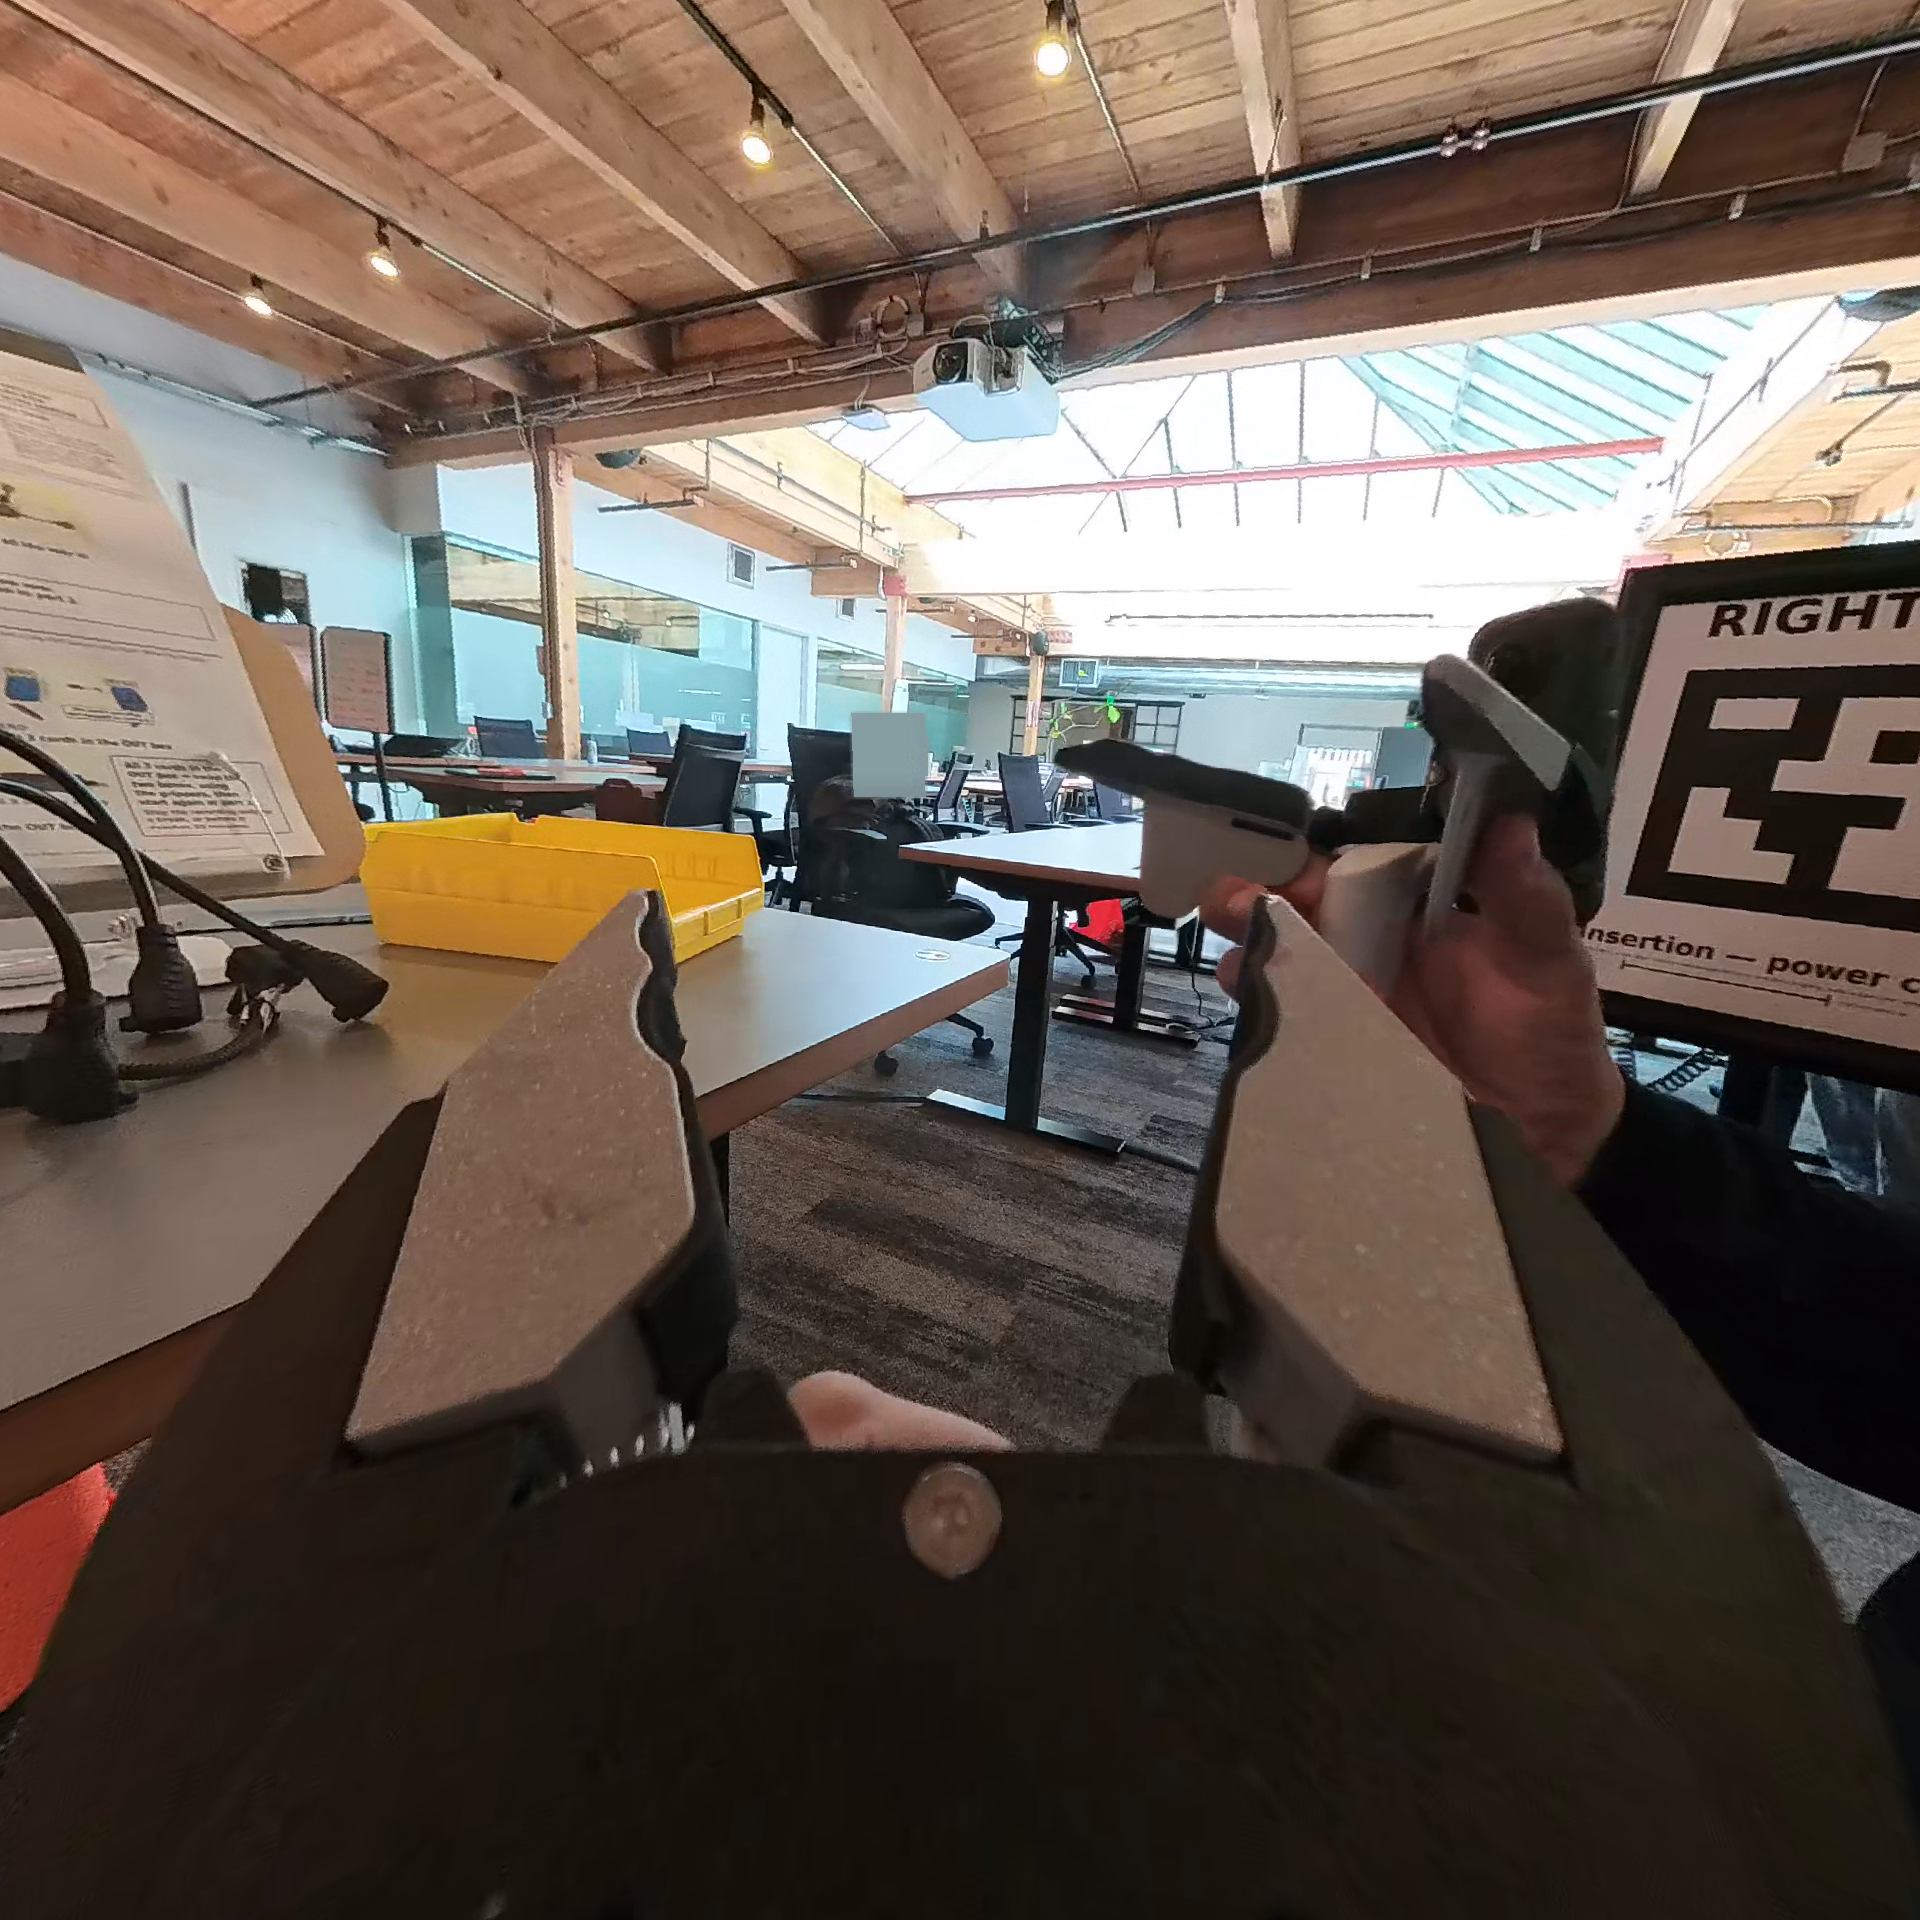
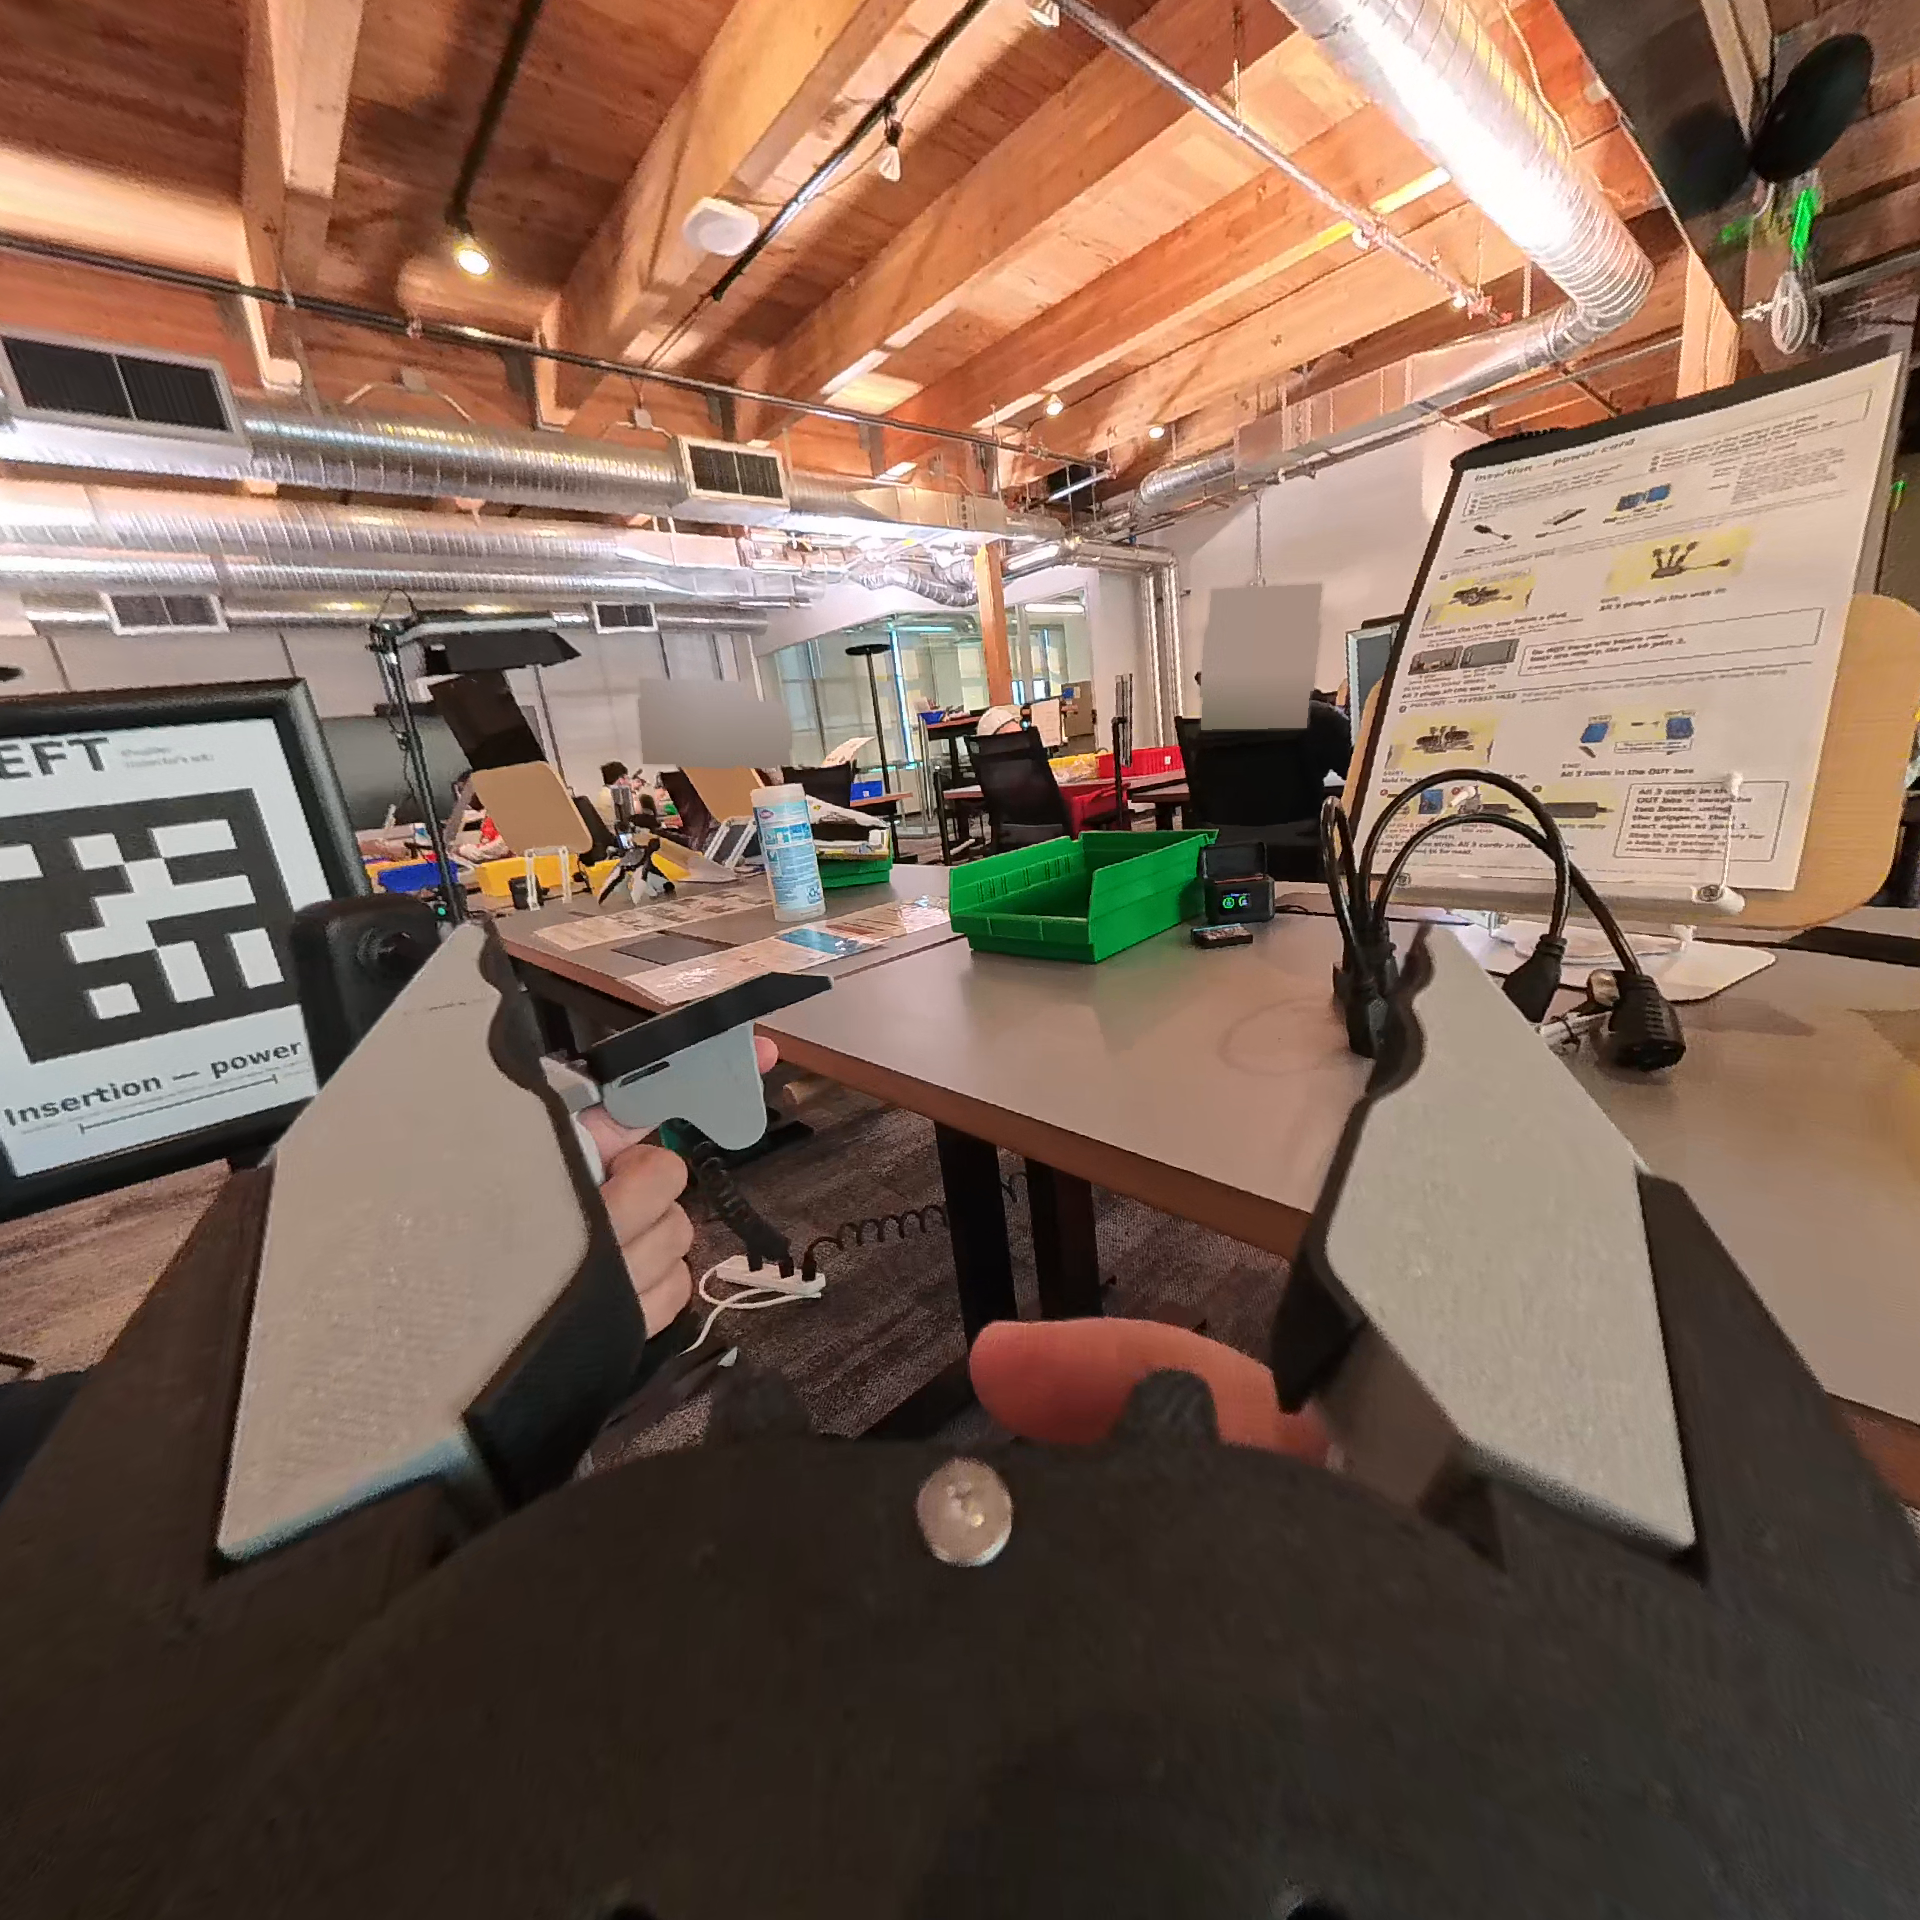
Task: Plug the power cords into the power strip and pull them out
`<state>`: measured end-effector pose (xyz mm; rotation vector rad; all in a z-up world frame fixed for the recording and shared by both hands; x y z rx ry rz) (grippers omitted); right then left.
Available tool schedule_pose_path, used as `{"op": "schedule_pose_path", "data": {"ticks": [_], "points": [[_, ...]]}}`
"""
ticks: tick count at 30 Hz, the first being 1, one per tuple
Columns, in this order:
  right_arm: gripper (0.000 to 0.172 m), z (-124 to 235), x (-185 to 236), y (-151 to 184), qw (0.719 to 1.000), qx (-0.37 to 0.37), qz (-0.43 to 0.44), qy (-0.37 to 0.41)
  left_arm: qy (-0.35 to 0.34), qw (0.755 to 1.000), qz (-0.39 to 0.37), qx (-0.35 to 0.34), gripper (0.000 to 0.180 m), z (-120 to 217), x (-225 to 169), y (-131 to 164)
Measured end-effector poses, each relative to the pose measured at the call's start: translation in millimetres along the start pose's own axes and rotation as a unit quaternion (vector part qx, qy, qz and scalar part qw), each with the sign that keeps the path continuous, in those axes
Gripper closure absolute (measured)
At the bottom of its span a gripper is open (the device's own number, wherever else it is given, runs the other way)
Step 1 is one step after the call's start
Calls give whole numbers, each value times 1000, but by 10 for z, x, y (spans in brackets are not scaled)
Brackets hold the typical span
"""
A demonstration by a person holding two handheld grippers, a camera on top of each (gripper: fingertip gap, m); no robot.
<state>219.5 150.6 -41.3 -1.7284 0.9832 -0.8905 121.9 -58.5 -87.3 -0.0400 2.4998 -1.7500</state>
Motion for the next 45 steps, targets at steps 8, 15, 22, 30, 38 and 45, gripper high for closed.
{"op": "schedule_pose_path", "data": {"ticks": [8,15,22,30,38,45], "points": [[15,-26,33,59,1000,9,-5,13,5,1000,-1,2,74,27,-32,-18],[15,-9,26,57,1000,-12,-18,23,-3,1000,5,15,74,27,-24,27],[15,61,18,83,999,-20,-10,26,-28,999,3,32,74,77,-10,24],[15,62,86,181,1000,-5,4,22,-43,999,3,12,74,201,53,-89],[15,271,316,317,998,47,29,5,-53,998,19,2,74,482,35,-174],[15,-36,-77,508,997,71,12,38,-168,976,9,140,76,416,542,7]]}}
Point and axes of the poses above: each gripper's, where its closed fingertips meet, z back along the fingers, y out of its underside, x = y × z across the jaws, the point moved 9 cm from there along z, back along the fingers, and after that the axes turned 3 degrees about y, right-handed, at the moved point
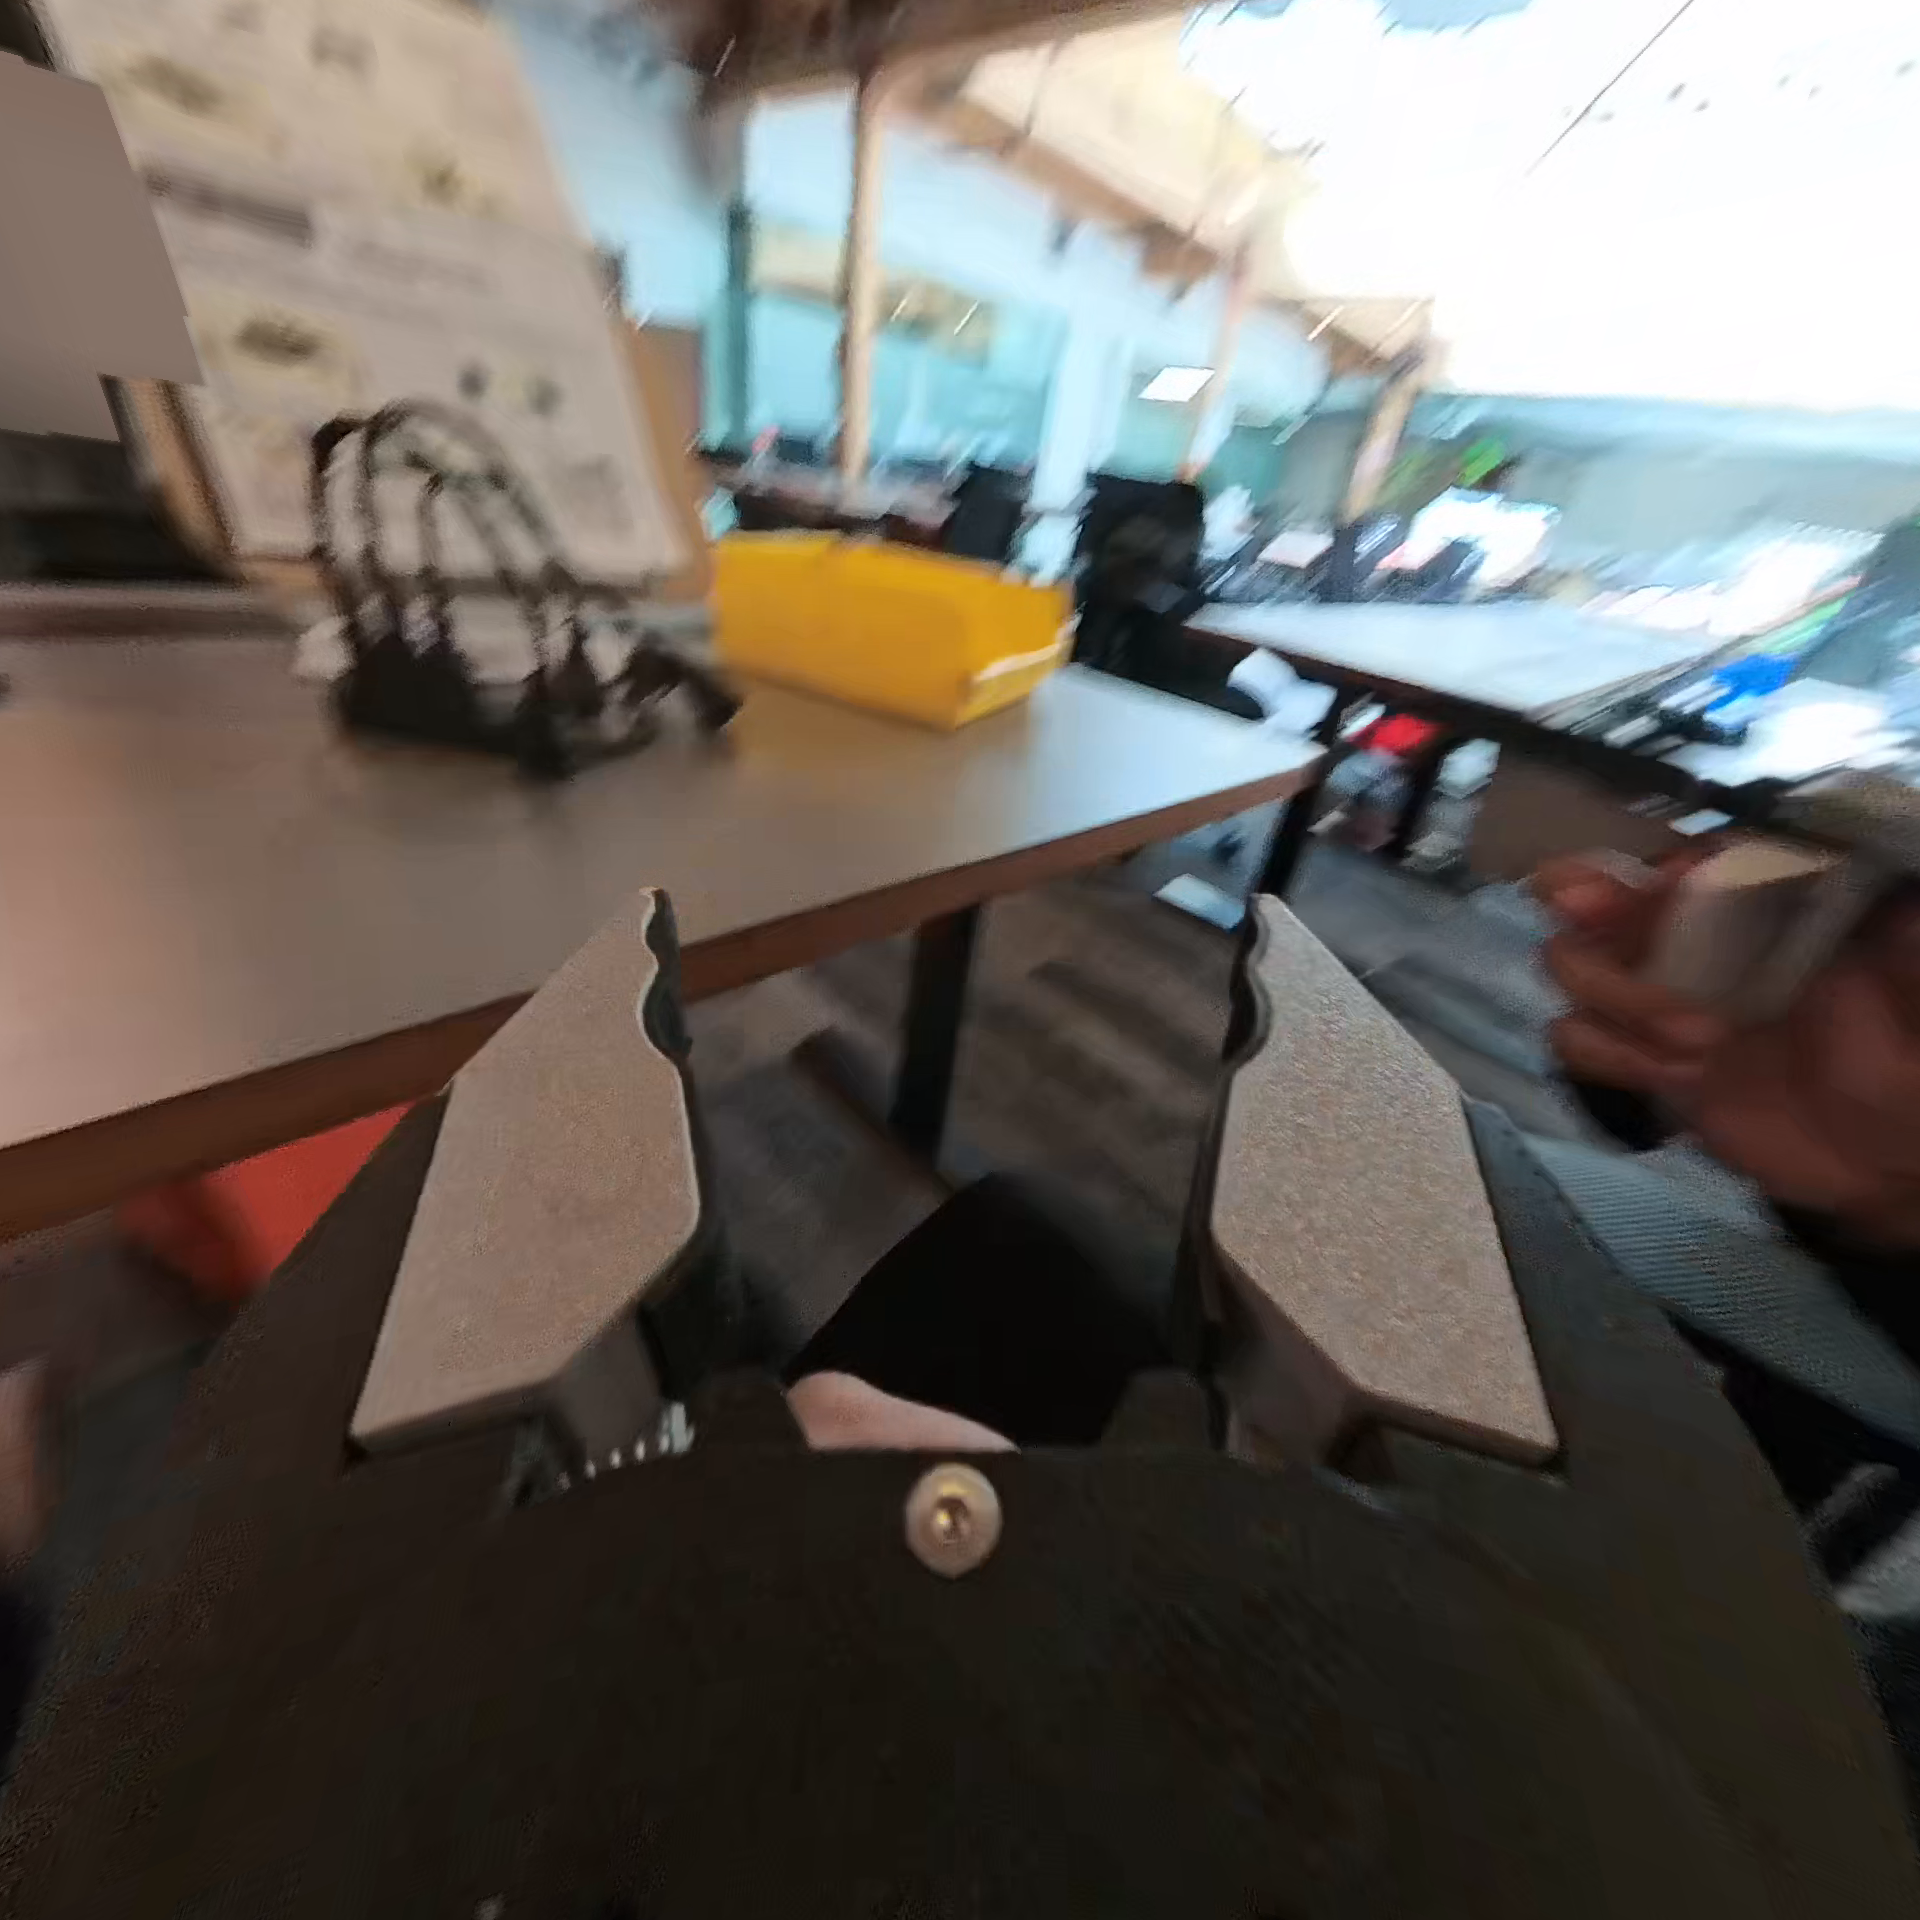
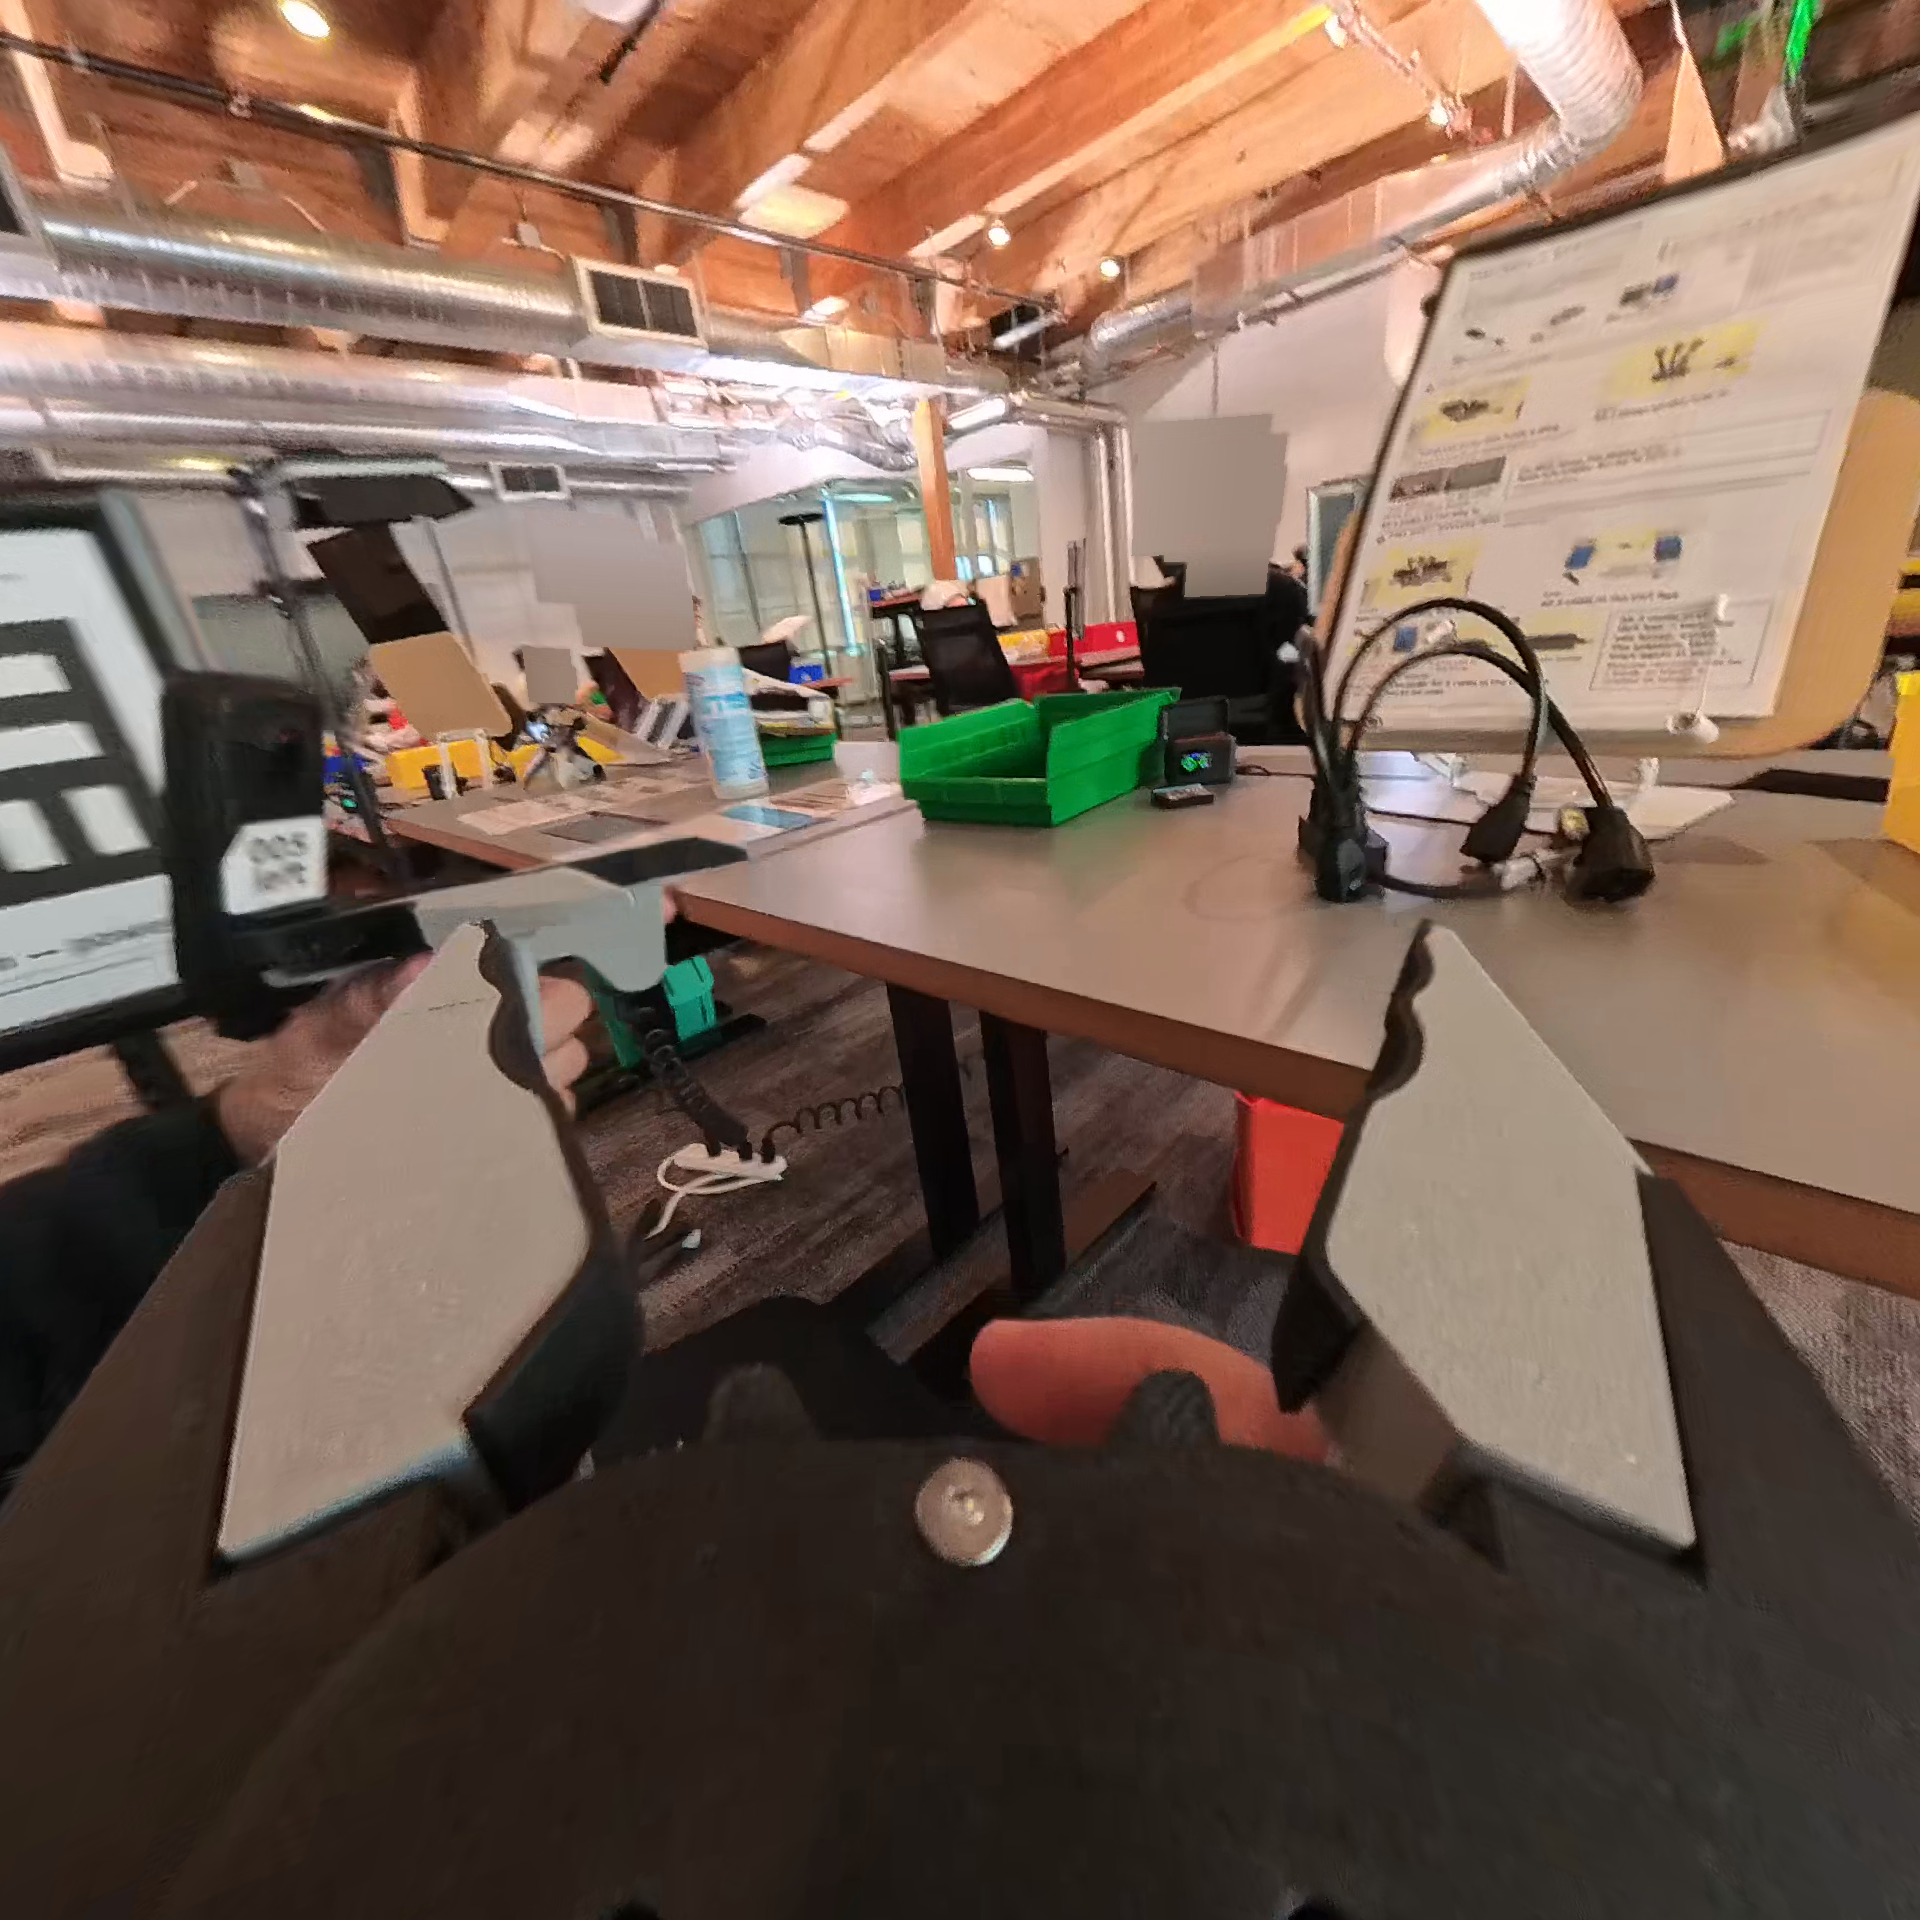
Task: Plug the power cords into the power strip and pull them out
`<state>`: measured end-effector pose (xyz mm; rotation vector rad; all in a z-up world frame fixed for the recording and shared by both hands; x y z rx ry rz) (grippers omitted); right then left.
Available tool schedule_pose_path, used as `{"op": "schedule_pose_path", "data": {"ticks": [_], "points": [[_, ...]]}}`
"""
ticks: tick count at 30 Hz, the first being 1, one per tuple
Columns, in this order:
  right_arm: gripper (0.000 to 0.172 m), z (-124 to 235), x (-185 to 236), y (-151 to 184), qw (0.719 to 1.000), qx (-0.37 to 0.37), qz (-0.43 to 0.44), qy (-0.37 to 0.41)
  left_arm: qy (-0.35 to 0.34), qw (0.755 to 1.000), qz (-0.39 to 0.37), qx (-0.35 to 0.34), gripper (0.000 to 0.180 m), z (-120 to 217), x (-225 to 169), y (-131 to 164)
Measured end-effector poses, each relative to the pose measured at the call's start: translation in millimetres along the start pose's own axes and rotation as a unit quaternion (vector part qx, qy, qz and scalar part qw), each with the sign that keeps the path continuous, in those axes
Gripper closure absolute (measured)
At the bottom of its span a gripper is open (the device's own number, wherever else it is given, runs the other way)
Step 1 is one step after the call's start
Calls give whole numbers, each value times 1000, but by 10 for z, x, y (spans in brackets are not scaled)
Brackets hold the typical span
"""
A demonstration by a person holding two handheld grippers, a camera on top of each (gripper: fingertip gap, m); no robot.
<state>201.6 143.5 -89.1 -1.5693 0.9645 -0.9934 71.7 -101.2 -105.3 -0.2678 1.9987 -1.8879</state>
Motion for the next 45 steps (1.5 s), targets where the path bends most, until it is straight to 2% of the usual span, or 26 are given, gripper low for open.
{"op": "schedule_pose_path", "data": {"ticks": [3,5,8,11,14,17,19,24,28,31,35,39,42,45], "points": [[14,-289,-427,96,998,52,23,42,-125,986,-29,105,76,-198,535,24],[15,-540,-790,135,993,92,35,69,-166,973,-35,153,74,-381,887,-32],[14,-1044,-1400,211,982,154,43,97,-215,962,-51,159,71,-704,1472,-181],[15,-1599,-2006,299,969,206,67,122,-236,958,-50,158,71,-1096,2074,-255],[15,-2087,-2520,464,952,259,90,138,-255,951,-64,165,73,-1529,2633,-172],[15,-2420,-2908,679,922,343,86,154,-265,942,-74,190,74,-1901,3044,-50],[15,-2539,-3068,731,911,374,73,159,-255,944,-71,199,75,-2066,3194,-5],[15,-2688,-3268,775,898,394,62,187,-252,948,-77,177,81,-2273,3251,-33],[15,-2760,-3317,865,880,435,31,189,-251,948,-114,160,89,-2406,3129,-32],[15,-2801,-3317,928,865,463,24,191,-254,951,-106,141,98,-2503,3019,-34],[14,-2858,-3296,951,861,468,27,198,-273,946,-103,140,107,-2658,2819,-2],[14,-2868,-3284,951,860,469,28,197,-308,935,-123,129,142,-2731,2612,14],[15,-2854,-3287,949,861,470,30,191,-350,912,-188,103,180,-2725,2477,2],[15,-2853,-3287,949,861,470,30,191,-385,889,-235,75,180,-2768,2400,-11]]}}
Point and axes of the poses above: each gripper's, where its closed fingertips meet, z back along the fingers, y out of its underside, x = y × z across the jaws, the point moved 9 cm from there along z, back along the fingers, and after that the axes turned 3 degrees about y, right-handed, at the moved point
